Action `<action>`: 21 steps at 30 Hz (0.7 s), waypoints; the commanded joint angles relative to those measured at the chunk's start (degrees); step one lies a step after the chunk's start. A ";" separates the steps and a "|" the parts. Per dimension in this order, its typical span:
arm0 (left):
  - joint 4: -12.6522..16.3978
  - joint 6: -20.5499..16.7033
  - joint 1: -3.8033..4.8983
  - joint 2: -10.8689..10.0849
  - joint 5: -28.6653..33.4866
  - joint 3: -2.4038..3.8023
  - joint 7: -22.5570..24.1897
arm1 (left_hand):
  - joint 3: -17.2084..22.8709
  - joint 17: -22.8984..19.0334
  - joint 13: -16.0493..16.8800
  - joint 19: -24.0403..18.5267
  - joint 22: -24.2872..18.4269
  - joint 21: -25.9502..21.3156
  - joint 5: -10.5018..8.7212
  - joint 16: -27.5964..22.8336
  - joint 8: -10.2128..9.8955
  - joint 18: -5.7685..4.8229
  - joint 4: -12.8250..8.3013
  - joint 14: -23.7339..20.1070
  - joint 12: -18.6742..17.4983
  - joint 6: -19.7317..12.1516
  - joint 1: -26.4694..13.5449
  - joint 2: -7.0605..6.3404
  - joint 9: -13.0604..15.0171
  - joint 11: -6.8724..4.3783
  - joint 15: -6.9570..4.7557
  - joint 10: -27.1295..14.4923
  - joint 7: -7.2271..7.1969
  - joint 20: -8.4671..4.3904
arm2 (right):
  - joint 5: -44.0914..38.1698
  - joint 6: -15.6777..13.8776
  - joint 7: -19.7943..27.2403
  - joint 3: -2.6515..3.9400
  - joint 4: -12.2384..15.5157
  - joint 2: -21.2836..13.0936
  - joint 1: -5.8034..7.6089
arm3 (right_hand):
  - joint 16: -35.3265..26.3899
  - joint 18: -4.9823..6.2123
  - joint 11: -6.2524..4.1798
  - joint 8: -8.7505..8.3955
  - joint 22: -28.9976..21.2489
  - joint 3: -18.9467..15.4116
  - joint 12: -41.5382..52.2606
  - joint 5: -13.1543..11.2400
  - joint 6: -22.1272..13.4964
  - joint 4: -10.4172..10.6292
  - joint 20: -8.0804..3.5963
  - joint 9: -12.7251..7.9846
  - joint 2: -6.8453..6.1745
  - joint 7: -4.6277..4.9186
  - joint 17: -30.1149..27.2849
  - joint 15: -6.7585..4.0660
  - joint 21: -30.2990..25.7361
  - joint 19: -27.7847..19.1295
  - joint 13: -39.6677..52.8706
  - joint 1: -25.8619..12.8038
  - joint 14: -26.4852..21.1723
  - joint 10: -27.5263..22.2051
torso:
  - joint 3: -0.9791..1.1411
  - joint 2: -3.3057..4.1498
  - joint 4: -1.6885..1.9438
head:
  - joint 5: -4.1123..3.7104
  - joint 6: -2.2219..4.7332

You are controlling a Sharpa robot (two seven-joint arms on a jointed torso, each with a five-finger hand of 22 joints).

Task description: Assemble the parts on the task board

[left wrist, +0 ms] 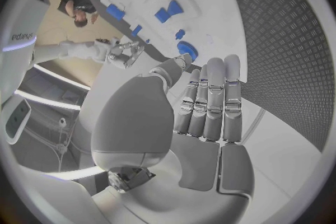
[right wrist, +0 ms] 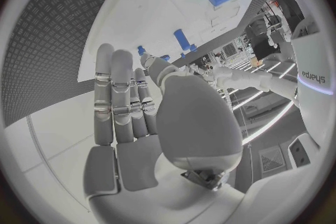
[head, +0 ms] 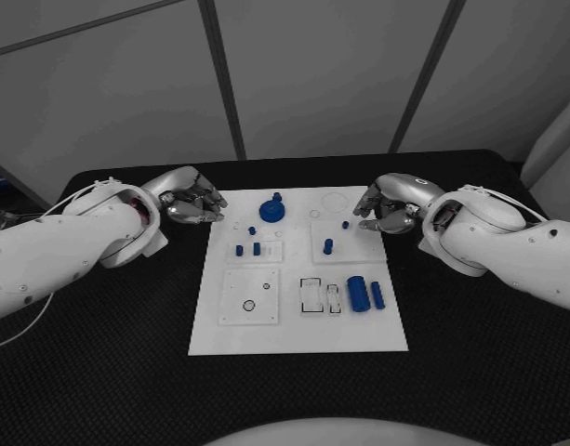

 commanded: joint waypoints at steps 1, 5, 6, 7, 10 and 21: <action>1.89 -5.25 0.09 -1.25 23.01 0.13 6.20 | -0.55 -0.50 0.13 -0.57 -0.37 -0.60 -0.19 -0.69 0.04 -0.52 0.00 -0.67 0.58 0.38 0.05 0.47 -0.06 -0.06 -0.03 0.73 0.09 0.06 | -11.26 3.38 -4.58 0.03 0.07 0.80 0.03 | 4.44 -0.23 0.20 -0.23 1.30 0.74 -0.08 -0.51 -0.81 0.06 0.23 -0.07 -0.19 0.17 3.93 0.26 1.74 -0.81 0.01 -0.90 2.25 -1.25 | 0.08 0.03 0.00 | -0.91 0.22; 4.28 -6.75 0.07 -2.52 36.13 0.14 10.02 | -0.98 -1.13 0.18 -0.95 -0.85 -1.44 -0.16 -1.59 0.04 -0.56 -0.05 -1.23 1.21 0.41 0.31 0.81 -0.07 -0.03 0.02 0.60 0.12 0.10 | -13.10 3.10 -5.50 0.02 -0.58 2.19 -0.01 | 12.96 -0.15 0.39 -0.17 5.03 1.44 0.10 -0.87 -1.33 0.23 0.79 -0.02 -0.79 0.43 11.50 0.43 6.10 -1.99 0.13 -1.45 1.97 -2.10 | -0.03 0.09 0.13 | -1.13 0.37; 4.72 -6.87 0.07 -2.70 38.17 0.14 10.65 | -1.01 -1.20 0.18 -0.99 -0.90 -1.53 -0.16 -1.68 0.04 -0.56 -0.05 -1.30 1.27 0.42 0.35 0.88 -0.07 -0.02 0.04 0.53 0.14 0.11 | -13.32 3.06 -5.63 0.02 -0.77 2.52 -0.03 | 14.29 -0.30 0.35 -0.15 6.43 1.57 0.11 -0.85 -1.34 0.24 0.82 -0.01 -0.71 0.44 12.82 0.46 7.23 -1.69 0.13 -1.43 2.07 -2.14 | -0.05 0.10 0.15 | -1.17 0.40; 5.34 -6.95 0.06 -2.91 40.58 0.14 11.44 | -1.05 -1.30 0.16 -1.05 -0.97 -1.67 -0.14 -1.81 0.04 -0.57 -0.07 -1.40 1.33 0.42 0.43 1.00 -0.07 0.01 0.06 0.39 0.17 0.12 | -13.60 2.99 -5.79 0.02 -1.04 2.99 -0.07 | 16.77 -0.53 0.30 -0.09 9.02 1.85 0.16 -0.84 -1.35 0.28 0.94 0.03 -0.69 0.51 15.03 0.57 9.56 -1.48 0.16 -1.50 2.02 -2.17 | -0.08 0.09 0.17 | -1.23 0.41; 6.47 -6.85 0.04 -3.19 44.01 0.14 12.68 | -1.26 -1.55 0.11 -1.23 -1.15 -2.02 -0.15 -2.11 0.04 -0.61 -0.06 -1.67 1.48 0.38 0.50 1.23 -0.08 0.13 0.17 -0.10 0.27 0.18 | -14.01 2.77 -5.98 0.02 -1.54 4.00 -0.21 | 19.51 -0.72 0.38 -0.10 11.79 2.38 0.17 -0.72 -1.43 0.17 1.13 0.04 -0.75 0.56 17.29 0.62 12.21 -1.76 0.16 -1.43 1.73 -2.28 | -0.10 0.10 0.14 | -1.26 0.20; 8.19 -6.41 0.03 -3.49 47.50 0.14 13.55 | -1.42 -1.66 0.15 -1.29 -1.26 -2.22 -0.16 -2.19 0.00 -0.62 0.03 -1.73 1.76 0.27 0.48 1.50 -0.10 0.16 0.23 -0.19 0.33 0.23 | -14.39 3.62 -6.13 0.02 -2.82 6.23 -0.46 | 25.89 -1.44 0.44 -0.05 19.10 3.89 0.33 -0.14 -1.34 -0.15 1.41 0.10 -0.63 0.79 22.93 0.76 18.59 -1.41 0.22 -1.35 1.66 -1.75 | -0.02 0.09 0.01 | -0.89 0.07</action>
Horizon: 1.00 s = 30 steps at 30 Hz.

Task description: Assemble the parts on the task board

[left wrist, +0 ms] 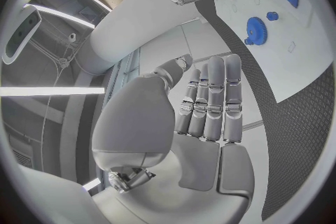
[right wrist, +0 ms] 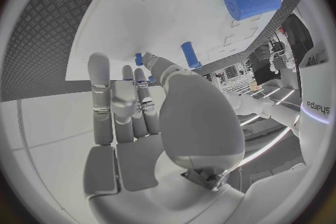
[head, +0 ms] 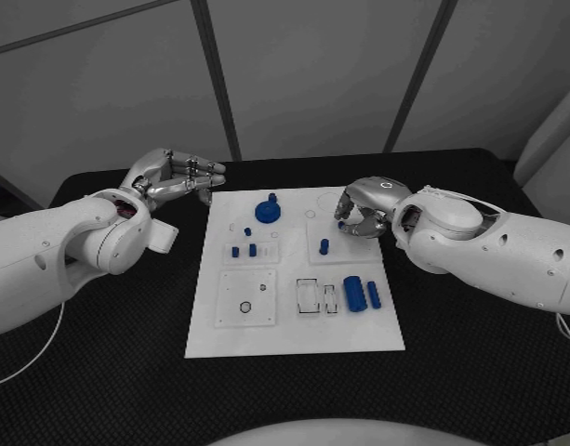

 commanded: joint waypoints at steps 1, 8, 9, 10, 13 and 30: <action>0.31 -0.46 0.07 -0.05 4.15 0.06 2.24 | -0.29 -0.09 0.06 -0.37 -0.10 -0.41 -0.17 -0.32 0.00 -0.61 0.08 -0.53 0.47 0.05 0.10 0.70 -0.06 -0.08 0.03 -0.34 0.13 -0.08 | -1.43 1.31 -0.63 0.03 -0.22 0.31 0.05 | 1.18 -0.59 0.05 0.12 1.45 0.55 0.34 0.24 -0.34 -0.10 0.17 0.07 -0.02 0.16 1.14 0.31 1.17 0.30 0.09 -0.14 1.72 0.11 | 0.00 -0.04 -0.07 | 0.09 -0.15; 0.40 -0.33 0.07 -0.07 4.57 0.06 2.13 | -0.32 -0.10 0.08 -0.37 -0.12 -0.44 -0.17 -0.31 -0.01 -0.60 0.07 -0.52 0.57 0.02 0.15 0.75 -0.06 -0.10 0.03 -0.32 0.13 -0.07 | -1.50 3.91 -1.08 0.03 -0.48 0.66 0.00 | 5.58 -1.33 -0.25 0.48 7.11 1.89 0.80 1.21 0.63 -0.84 0.07 0.26 0.63 -0.08 5.49 0.10 5.64 1.85 0.29 0.69 2.28 1.51 | 0.07 -0.11 -0.02 | 0.22 -0.34; 0.40 -0.32 0.07 -0.07 4.58 0.06 2.12 | -0.32 -0.10 0.08 -0.37 -0.12 -0.44 -0.17 -0.31 -0.01 -0.60 0.07 -0.52 0.57 0.02 0.15 0.75 -0.06 -0.10 0.03 -0.32 0.13 -0.07 | -1.53 4.11 -1.15 0.03 -0.48 0.66 0.00 | 5.80 -1.36 -0.33 0.54 7.44 2.01 0.87 1.29 0.78 -0.93 0.04 0.29 0.70 -0.11 5.68 0.07 5.92 1.90 0.33 0.76 2.27 1.71 | 0.07 -0.11 -0.02 | 0.22 -0.34; 0.40 -0.31 0.07 -0.08 4.60 0.06 2.09 | -0.32 -0.10 0.08 -0.37 -0.12 -0.44 -0.17 -0.31 -0.01 -0.60 0.07 -0.52 0.57 0.02 0.15 0.75 -0.06 -0.10 0.03 -0.32 0.13 -0.07 | -1.58 4.42 -1.26 0.03 -0.49 0.67 0.00 | 6.03 -1.42 -0.40 0.60 7.90 2.14 0.95 1.35 0.97 -1.03 0.02 0.32 0.77 -0.16 5.87 0.03 6.29 1.97 0.37 0.84 2.26 1.97 | 0.08 -0.10 -0.05 | 0.22 -0.40; 0.38 -0.27 0.07 -0.11 4.63 0.06 2.03 | -0.34 -0.11 0.08 -0.37 -0.13 -0.46 -0.17 -0.31 -0.02 -0.60 0.07 -0.52 0.59 -0.01 0.15 0.76 -0.06 -0.09 0.03 -0.33 0.13 -0.07 | -1.67 5.16 -1.55 0.03 -0.50 0.69 -0.02 | 6.67 -1.53 -0.50 0.70 8.85 2.37 1.05 1.37 1.37 -1.24 -0.06 0.39 0.89 -0.29 6.38 -0.08 7.14 1.99 0.46 0.84 2.19 2.47 | 0.09 -0.09 -0.12 | 0.25 -0.39; 0.34 -0.42 0.07 -0.14 4.65 0.06 2.01 | -0.47 -0.17 0.08 -0.37 -0.19 -0.58 -0.16 -0.32 -0.09 -0.59 0.09 -0.55 0.72 -0.18 0.16 0.88 -0.09 -0.02 0.06 -0.60 0.20 -0.05 | -1.76 6.21 -2.07 0.03 -0.97 1.37 -0.38 | 9.08 -2.01 -1.32 1.30 13.19 3.22 1.36 0.31 3.62 -2.31 -0.46 0.85 2.68 -1.03 8.18 -0.60 10.75 2.22 0.96 1.14 2.00 4.73 | 0.03 -0.07 -0.03 | 0.17 -0.70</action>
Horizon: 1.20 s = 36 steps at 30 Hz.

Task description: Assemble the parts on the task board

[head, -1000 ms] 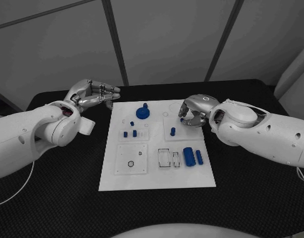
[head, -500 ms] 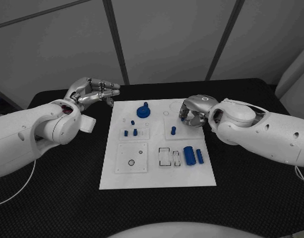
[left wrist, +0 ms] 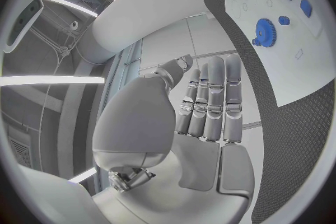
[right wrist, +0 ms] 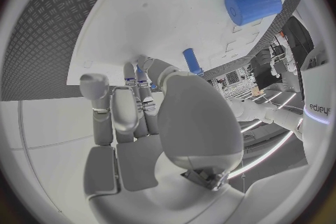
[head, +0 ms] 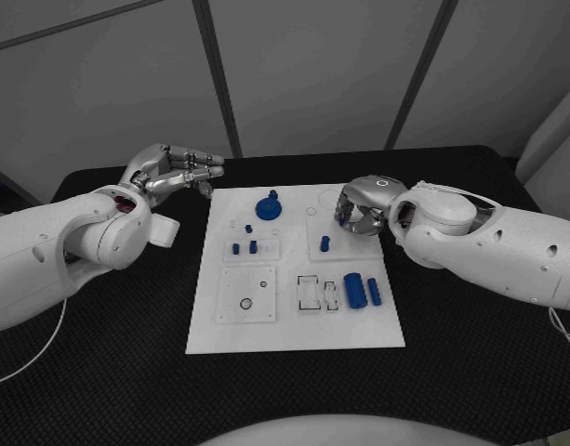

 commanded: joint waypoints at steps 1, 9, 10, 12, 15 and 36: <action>0.05 -0.21 0.07 -0.01 0.43 0.07 1.26 | -0.32 -0.07 0.09 -0.37 -0.09 -0.36 -0.16 -0.32 -0.08 -0.59 -0.06 -0.35 0.22 -0.17 -0.15 0.58 -0.09 0.18 -0.15 -0.40 0.20 -0.05 | -0.18 1.72 -0.61 -0.32 -0.16 0.14 -0.47 | 0.43 -1.16 -0.11 0.32 0.48 0.11 0.24 -0.31 0.61 -0.05 -0.16 0.15 0.69 -0.09 0.08 -0.47 0.46 0.49 0.12 -0.08 2.14 0.49 | -0.03 0.00 0.03 | -0.03 -0.10; -0.13 -0.27 0.08 -0.04 0.43 0.07 1.24 | -0.42 -0.15 0.06 -0.40 -0.16 -0.50 -0.15 -0.37 -0.09 -0.59 -0.09 -0.46 0.31 -0.26 -0.05 0.71 -0.09 0.26 -0.09 -0.84 0.24 -0.03 | -0.18 -1.15 -1.18 -0.32 -0.01 0.09 -0.55 | 0.76 -1.35 -0.35 0.54 1.81 0.07 0.35 -0.53 1.24 0.03 -0.25 0.32 1.17 -0.31 0.24 -0.62 1.42 0.96 0.28 -0.34 2.14 1.07 | 0.00 0.01 0.02 | -0.13 -0.16; -0.16 -0.31 0.08 -0.04 0.43 0.07 1.21 | -0.43 -0.16 0.06 -0.41 -0.17 -0.52 -0.14 -0.38 -0.09 -0.59 -0.10 -0.49 0.32 -0.27 -0.03 0.72 -0.09 0.27 -0.08 -0.91 0.25 -0.02 | -0.17 -1.46 -1.21 -0.32 0.06 0.05 -0.55 | 0.80 -1.36 -0.40 0.58 1.88 0.08 0.37 -0.55 1.36 -0.01 -0.27 0.36 1.24 -0.36 0.26 -0.65 1.49 0.97 0.31 -0.31 2.14 1.17 | 0.01 0.00 0.03 | -0.12 -0.17; -0.22 -0.56 0.08 -0.03 0.43 0.07 1.12 | -0.45 -0.18 0.05 -0.41 -0.19 -0.55 -0.14 -0.40 -0.09 -0.59 -0.10 -0.52 0.35 -0.29 -0.02 0.78 -0.09 0.29 -0.06 -0.99 0.27 -0.02 | -0.17 -1.94 -1.20 -0.32 0.20 -0.04 -0.56 | 0.93 -1.39 -0.47 0.67 2.12 0.09 0.40 -0.57 1.58 -0.09 -0.32 0.43 1.39 -0.45 0.34 -0.72 1.69 1.03 0.36 -0.26 2.15 1.35 | 0.02 -0.02 0.05 | -0.03 -0.22; -0.39 -0.77 0.08 -0.02 0.43 0.07 0.97 | -0.46 -0.24 0.05 -0.42 -0.23 -0.64 -0.12 -0.43 -0.09 -0.60 -0.02 -0.59 0.46 -0.34 0.00 1.04 -0.08 0.35 -0.02 -1.23 0.33 0.01 | -0.08 -2.71 -1.08 -0.32 0.58 -0.30 -0.57 | 1.05 -1.41 -0.53 0.72 2.29 0.09 0.43 -0.57 1.72 -0.15 -0.35 0.48 1.48 -0.50 0.46 -0.75 1.82 1.07 0.40 -0.22 2.16 1.47 | 0.04 -0.03 0.06 | 0.07 -0.24; -1.38 -1.02 0.08 0.13 0.48 0.07 0.65 | -0.65 -0.38 -0.03 -0.38 -0.34 -0.85 -0.13 -0.45 -0.06 -0.60 0.18 -0.72 0.65 -0.43 -0.09 1.47 -0.07 0.54 0.13 -2.04 0.49 0.08 | 1.06 -7.64 -0.47 -0.18 5.92 -3.48 -0.56 | 1.35 -1.42 -0.59 0.76 2.49 0.11 0.38 -0.39 1.89 -0.35 -0.43 0.56 1.59 -0.55 0.73 -0.83 2.02 1.06 0.45 -0.08 2.20 1.58 | 0.02 -0.06 -0.03 | 0.29 -0.24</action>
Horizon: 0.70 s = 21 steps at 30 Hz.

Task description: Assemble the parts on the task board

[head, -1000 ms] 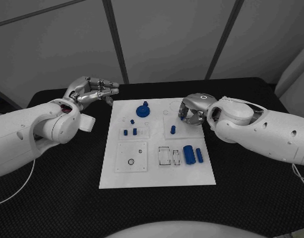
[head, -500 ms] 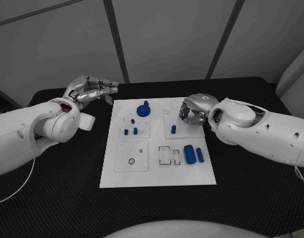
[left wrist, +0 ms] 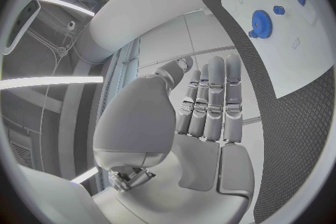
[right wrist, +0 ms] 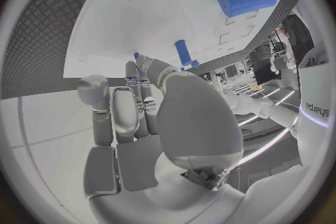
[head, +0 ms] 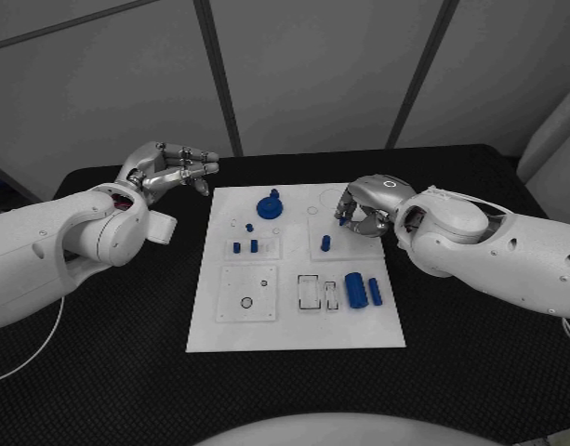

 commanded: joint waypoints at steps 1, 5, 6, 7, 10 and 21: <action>-0.07 -0.19 0.08 0.09 0.26 0.07 0.63 | -0.32 -0.07 -0.02 -0.38 -0.05 -0.18 -0.13 -0.22 -0.06 -0.60 0.18 -0.30 0.38 -0.21 0.22 0.56 -0.08 0.11 0.15 -0.38 0.27 0.08 | 0.69 -2.10 0.37 0.11 1.44 -0.60 0.09 | 0.31 -0.54 0.11 0.25 0.05 0.10 -0.07 -0.03 0.27 -0.34 -0.03 0.11 0.49 0.11 0.14 -0.54 0.38 0.24 -0.03 0.11 2.05 0.07 | -0.01 -0.03 -0.05 | 0.17 0.01; -0.16 -0.13 0.07 0.13 0.26 0.07 0.60 | -0.35 -0.09 -0.04 -0.38 -0.07 -0.23 -0.12 -0.23 -0.05 -0.60 0.18 -0.34 0.40 -0.23 0.25 0.60 -0.08 0.15 0.17 -0.58 0.30 0.09 | 1.37 -2.27 0.35 1.46 3.50 -1.38 0.10 | 0.33 -0.55 0.12 0.25 0.13 0.08 -0.08 0.00 0.28 -0.34 -0.04 0.11 0.48 0.11 0.17 -0.54 0.43 0.27 -0.03 0.08 2.05 0.08 | -0.02 -0.02 -0.06 | 0.22 0.10; -0.17 -0.12 0.07 0.15 0.26 0.07 0.59 | -0.35 -0.09 -0.04 -0.38 -0.07 -0.23 -0.12 -0.23 -0.05 -0.60 0.18 -0.34 0.40 -0.23 0.25 0.60 -0.08 0.15 0.17 -0.58 0.30 0.09 | 1.64 -2.32 0.35 1.74 4.15 -1.60 0.10 | 0.34 -0.55 0.12 0.25 0.13 0.06 -0.09 0.02 0.29 -0.33 -0.04 0.12 0.47 0.12 0.17 -0.54 0.44 0.26 -0.03 0.05 2.05 0.08 | -0.02 -0.02 -0.06 | 0.22 0.10; -0.19 -0.11 0.07 0.15 0.26 0.07 0.58 | -0.35 -0.09 -0.04 -0.38 -0.07 -0.23 -0.12 -0.23 -0.05 -0.60 0.18 -0.34 0.40 -0.23 0.25 0.60 -0.08 0.15 0.17 -0.58 0.30 0.09 | 1.85 -2.37 0.36 1.96 4.71 -1.77 0.10 | 0.36 -0.56 0.13 0.25 0.14 0.04 -0.09 0.04 0.29 -0.32 -0.04 0.12 0.46 0.12 0.18 -0.54 0.45 0.25 -0.02 0.02 2.05 0.08 | -0.02 -0.02 -0.06 | 0.24 0.18; -0.25 -0.07 0.07 0.19 0.26 0.07 0.55 | -0.38 -0.12 -0.06 -0.39 -0.09 -0.26 -0.13 -0.24 -0.05 -0.60 0.17 -0.38 0.40 -0.24 0.27 0.60 -0.08 0.18 0.19 -0.72 0.32 0.10 | 2.61 -2.50 0.40 2.52 6.66 -2.15 0.10 | 0.35 -0.56 0.14 0.24 0.15 0.01 -0.11 0.08 0.30 -0.30 -0.05 0.13 0.44 0.13 0.14 -0.53 0.47 0.24 -0.02 -0.04 2.04 0.08 | -0.04 -0.04 -0.09 | 0.37 0.22; -0.36 0.14 0.07 0.62 0.26 0.07 0.37 | -0.40 -0.13 -0.08 -0.39 -0.10 -0.29 -0.12 -0.25 -0.04 -0.60 0.15 -0.40 0.41 -0.25 0.30 0.61 -0.08 0.20 0.20 -0.83 0.33 0.11 | 5.07 -2.87 1.24 3.13 11.43 0.52 0.09 | 0.34 -0.56 0.16 0.19 0.15 -0.08 -0.18 0.15 0.25 -0.28 -0.05 0.13 0.39 0.14 0.08 -0.52 0.49 0.19 -0.02 -0.15 2.02 0.04 | -0.09 0.04 0.10 | 2.18 0.21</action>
